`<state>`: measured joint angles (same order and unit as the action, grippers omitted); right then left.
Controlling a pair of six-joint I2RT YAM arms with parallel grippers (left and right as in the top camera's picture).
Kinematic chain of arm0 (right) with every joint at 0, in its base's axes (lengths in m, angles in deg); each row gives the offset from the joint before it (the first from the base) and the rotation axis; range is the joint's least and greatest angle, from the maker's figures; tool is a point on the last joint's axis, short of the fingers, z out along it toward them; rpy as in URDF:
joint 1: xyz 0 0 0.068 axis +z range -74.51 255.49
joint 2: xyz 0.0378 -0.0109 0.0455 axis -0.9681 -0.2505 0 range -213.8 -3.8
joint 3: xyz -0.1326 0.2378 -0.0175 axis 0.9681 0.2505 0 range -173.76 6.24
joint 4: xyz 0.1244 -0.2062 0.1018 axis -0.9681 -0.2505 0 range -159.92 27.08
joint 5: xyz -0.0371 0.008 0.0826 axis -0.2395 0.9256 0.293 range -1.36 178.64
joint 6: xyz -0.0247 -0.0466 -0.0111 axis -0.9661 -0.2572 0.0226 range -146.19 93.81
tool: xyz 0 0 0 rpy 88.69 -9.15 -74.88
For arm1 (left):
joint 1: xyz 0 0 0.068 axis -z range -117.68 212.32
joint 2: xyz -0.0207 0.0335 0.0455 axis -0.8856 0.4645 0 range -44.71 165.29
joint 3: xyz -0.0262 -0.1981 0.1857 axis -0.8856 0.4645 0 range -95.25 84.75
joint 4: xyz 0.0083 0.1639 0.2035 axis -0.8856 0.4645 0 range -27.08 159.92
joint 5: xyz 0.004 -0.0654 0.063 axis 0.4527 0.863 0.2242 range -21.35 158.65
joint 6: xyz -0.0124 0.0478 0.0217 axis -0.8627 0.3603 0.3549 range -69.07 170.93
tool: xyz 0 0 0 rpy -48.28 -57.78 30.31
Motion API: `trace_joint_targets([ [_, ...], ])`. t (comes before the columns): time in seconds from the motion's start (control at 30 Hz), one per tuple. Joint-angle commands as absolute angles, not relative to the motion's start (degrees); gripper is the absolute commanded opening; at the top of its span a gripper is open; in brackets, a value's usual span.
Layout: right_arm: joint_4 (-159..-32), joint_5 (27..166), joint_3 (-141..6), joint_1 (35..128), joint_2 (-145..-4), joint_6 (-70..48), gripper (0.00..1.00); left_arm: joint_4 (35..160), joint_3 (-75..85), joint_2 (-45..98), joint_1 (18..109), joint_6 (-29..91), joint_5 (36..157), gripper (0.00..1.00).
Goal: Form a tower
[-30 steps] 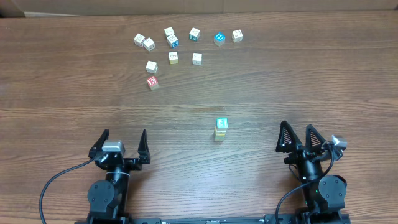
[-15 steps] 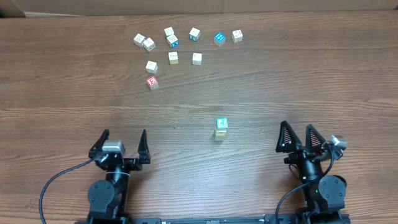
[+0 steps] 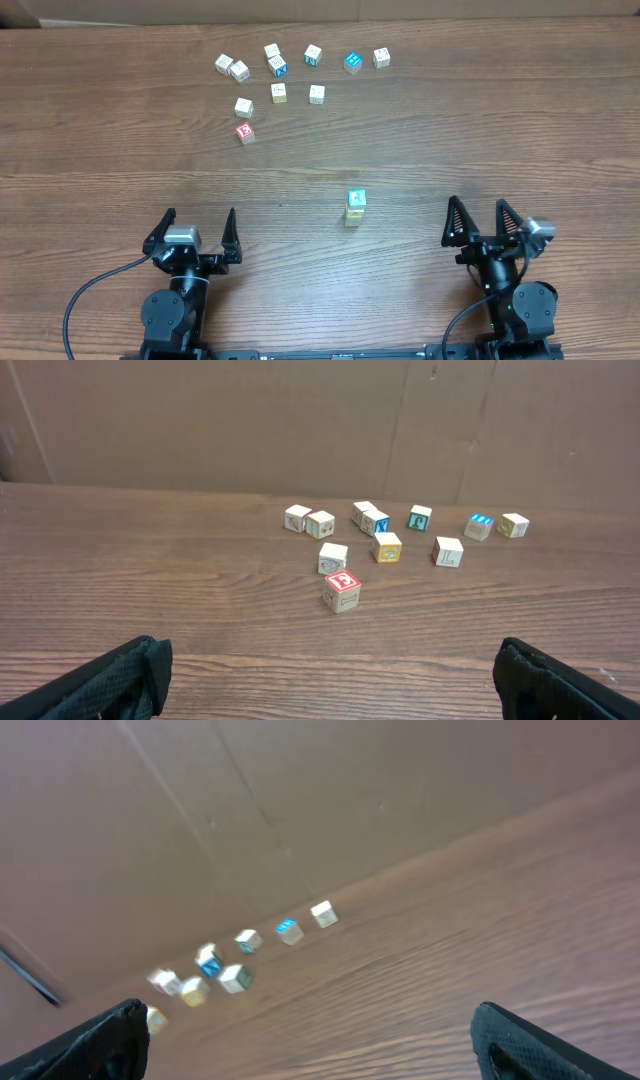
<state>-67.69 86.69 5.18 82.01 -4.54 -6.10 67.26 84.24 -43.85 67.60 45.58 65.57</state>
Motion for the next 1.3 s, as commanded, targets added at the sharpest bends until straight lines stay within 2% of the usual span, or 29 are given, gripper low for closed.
trace_joint_targets([
  [0.0, -67.56, 86.18, 5.79, 82.28, -3.97, -21.07, 1.00, 67.15, 84.48, -44.50, 67.97, 46.87, 65.51, 1.00],
  [1.27, -67.54, 86.16, 5.79, 82.28, -3.97, -23.08, 1.00, 67.15, 84.48, -44.50, 67.97, 46.90, 65.51, 1.00],
])
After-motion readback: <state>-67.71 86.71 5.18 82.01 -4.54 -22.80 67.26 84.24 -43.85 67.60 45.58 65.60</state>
